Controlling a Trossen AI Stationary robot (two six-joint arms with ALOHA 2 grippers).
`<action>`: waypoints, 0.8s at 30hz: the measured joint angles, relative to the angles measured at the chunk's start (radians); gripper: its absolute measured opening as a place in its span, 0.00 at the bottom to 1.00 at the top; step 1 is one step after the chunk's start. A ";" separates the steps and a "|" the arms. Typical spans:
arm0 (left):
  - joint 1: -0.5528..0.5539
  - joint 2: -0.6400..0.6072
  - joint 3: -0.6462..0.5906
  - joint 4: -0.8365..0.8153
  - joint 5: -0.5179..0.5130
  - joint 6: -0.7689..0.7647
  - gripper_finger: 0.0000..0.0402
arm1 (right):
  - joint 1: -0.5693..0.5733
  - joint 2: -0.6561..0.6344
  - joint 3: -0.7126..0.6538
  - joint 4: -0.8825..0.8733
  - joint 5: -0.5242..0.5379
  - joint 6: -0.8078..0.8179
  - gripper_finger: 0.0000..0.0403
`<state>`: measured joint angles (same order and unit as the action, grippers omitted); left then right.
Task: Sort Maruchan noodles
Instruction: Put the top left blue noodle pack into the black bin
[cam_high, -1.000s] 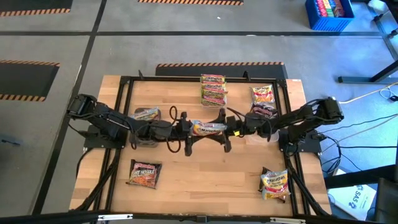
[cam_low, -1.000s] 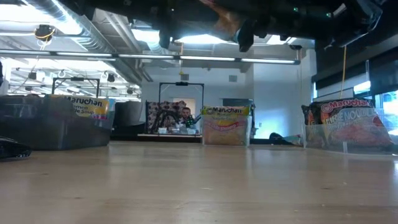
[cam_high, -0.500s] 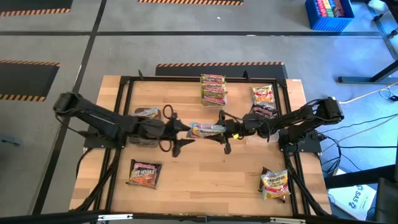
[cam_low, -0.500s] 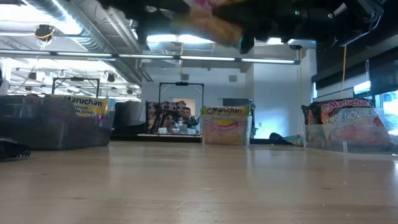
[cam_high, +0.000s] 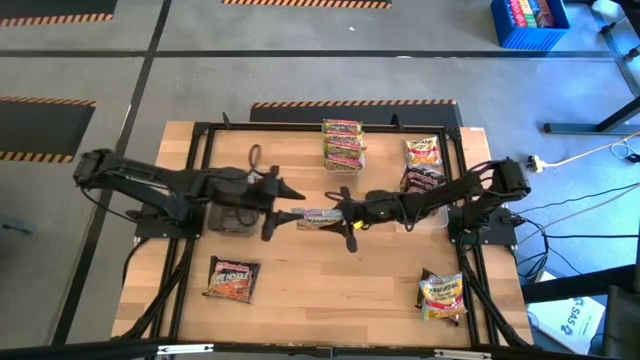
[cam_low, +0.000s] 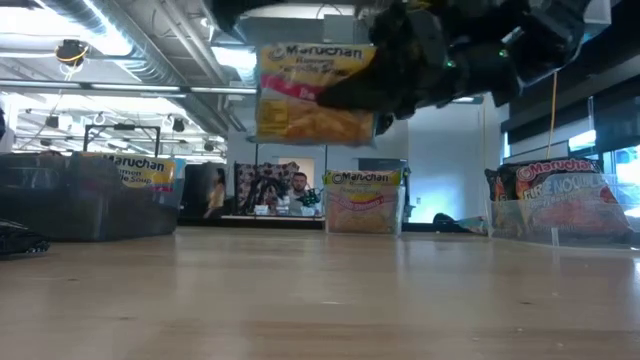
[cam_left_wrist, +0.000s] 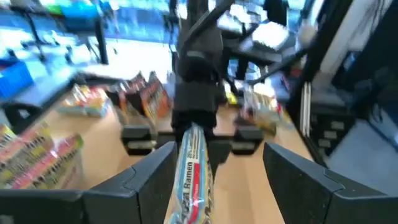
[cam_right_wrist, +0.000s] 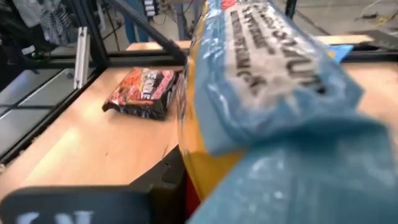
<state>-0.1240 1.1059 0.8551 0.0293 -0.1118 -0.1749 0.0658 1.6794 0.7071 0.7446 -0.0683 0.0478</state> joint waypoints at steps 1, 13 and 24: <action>0.010 0.024 0.022 -0.024 0.014 0.002 0.58 | 0.000 0.011 0.018 -0.012 -0.006 -0.002 0.28; 0.061 0.320 0.312 -0.448 0.112 -0.035 0.58 | -0.001 0.038 0.121 -0.146 -0.010 -0.021 0.29; 0.067 0.434 0.362 -0.528 0.159 -0.058 0.58 | -0.001 0.040 0.121 -0.176 0.006 -0.002 0.29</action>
<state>-0.0570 1.5397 1.2167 -0.4991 0.0472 -0.2333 0.0652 1.7195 0.8280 0.5685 -0.0622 0.0458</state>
